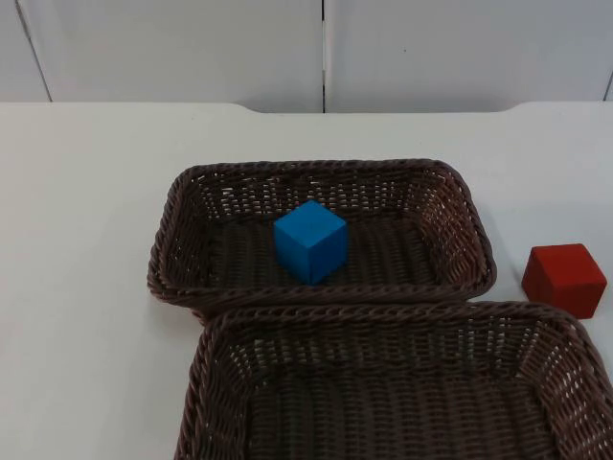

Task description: Pick up one cube with the left hand and place it into the upper basket. Pick up one cube with the right hand and place it into the lower basket.

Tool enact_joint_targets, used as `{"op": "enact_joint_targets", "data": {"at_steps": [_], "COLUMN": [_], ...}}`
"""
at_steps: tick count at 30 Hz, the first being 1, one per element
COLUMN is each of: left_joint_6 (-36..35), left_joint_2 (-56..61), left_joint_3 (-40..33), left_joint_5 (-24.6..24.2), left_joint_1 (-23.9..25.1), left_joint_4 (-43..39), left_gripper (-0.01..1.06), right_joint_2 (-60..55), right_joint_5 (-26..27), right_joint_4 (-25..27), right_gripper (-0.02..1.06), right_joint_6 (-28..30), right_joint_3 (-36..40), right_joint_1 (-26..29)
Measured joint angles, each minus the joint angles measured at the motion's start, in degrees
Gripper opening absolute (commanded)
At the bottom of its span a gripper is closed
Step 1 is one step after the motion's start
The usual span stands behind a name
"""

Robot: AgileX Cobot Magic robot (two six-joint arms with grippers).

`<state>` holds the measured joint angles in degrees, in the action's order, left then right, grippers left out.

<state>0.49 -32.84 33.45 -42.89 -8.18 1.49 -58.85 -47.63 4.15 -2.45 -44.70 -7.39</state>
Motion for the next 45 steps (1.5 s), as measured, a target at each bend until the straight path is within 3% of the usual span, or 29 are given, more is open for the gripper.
{"op": "enact_joint_targets", "data": {"at_steps": [13, 21, 28, 45], "left_joint_6": [-0.49, -0.49, -0.49, -0.49], "left_joint_2": [0.0, 0.0, 0.0, 0.0], "left_joint_3": [0.0, 0.0, 0.0, 0.0], "left_joint_5": [0.0, 0.0, 0.0, 0.2], "left_joint_1": [0.0, 0.0, 0.0, 0.0], "left_joint_4": [-0.44, -0.44, -0.44, -0.44], "left_gripper": [0.85, 0.85, 0.85, 0.85], "right_joint_2": [-16.6, -24.28, -29.31, -44.94], "right_joint_5": [8.4, 18.22, 24.54, 24.11], "right_joint_4": [0.77, 0.86, 2.41, 5.17], "right_gripper": [1.05, 1.05, 1.05, 1.05], "right_joint_6": [2.45, 3.53, 5.0, 5.37], "right_joint_3": [0.0, 0.0, -0.11, -11.3], "right_joint_1": [-0.84, -5.35, -5.88, -7.19]}}
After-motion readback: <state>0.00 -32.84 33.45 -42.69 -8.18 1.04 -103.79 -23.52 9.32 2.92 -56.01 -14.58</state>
